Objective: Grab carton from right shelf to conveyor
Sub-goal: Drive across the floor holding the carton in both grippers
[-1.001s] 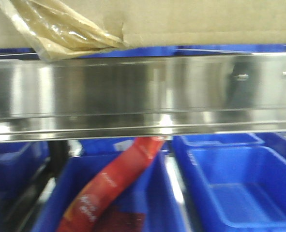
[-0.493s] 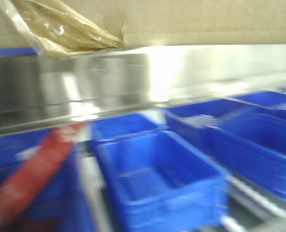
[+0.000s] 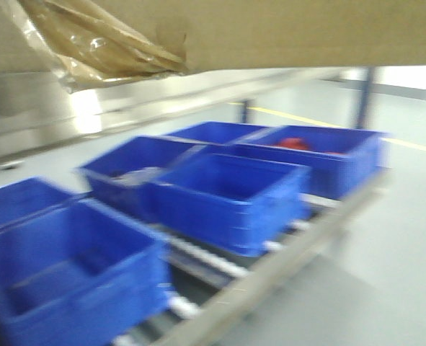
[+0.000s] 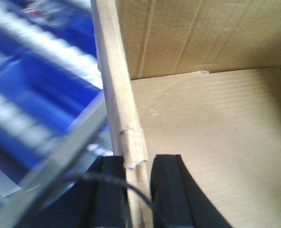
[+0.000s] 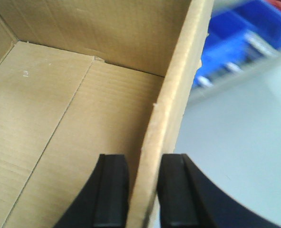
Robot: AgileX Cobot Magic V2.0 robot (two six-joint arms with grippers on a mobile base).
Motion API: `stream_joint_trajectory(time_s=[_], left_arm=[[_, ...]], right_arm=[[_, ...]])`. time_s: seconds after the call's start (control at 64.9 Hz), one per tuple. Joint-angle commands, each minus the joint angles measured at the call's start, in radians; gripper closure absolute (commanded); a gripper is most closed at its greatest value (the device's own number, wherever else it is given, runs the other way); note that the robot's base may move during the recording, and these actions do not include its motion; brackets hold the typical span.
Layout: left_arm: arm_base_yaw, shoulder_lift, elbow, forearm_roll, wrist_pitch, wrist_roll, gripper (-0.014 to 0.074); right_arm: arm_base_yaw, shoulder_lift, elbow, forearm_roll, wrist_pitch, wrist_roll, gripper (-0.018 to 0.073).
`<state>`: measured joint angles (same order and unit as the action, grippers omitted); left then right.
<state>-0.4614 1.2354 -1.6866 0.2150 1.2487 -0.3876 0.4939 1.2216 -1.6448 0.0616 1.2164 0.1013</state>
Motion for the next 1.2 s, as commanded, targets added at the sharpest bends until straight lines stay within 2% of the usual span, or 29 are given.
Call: stream_joint_trajectory(time_s=[0.0, 1.186], left_arm=[[-0.005, -0.009, -0.003, -0.003, -0.028, 0.009, 0.0605], [-0.005, -0.009, -0.003, 0.001, -0.028, 0.009, 0.0605]], right_arm=[[0.007, -0.021, -0.007, 0.021, -0.043, -0.032, 0.0627], [0.007, -0.021, -0.007, 0.021, -0.043, -0.032, 0.0627]])
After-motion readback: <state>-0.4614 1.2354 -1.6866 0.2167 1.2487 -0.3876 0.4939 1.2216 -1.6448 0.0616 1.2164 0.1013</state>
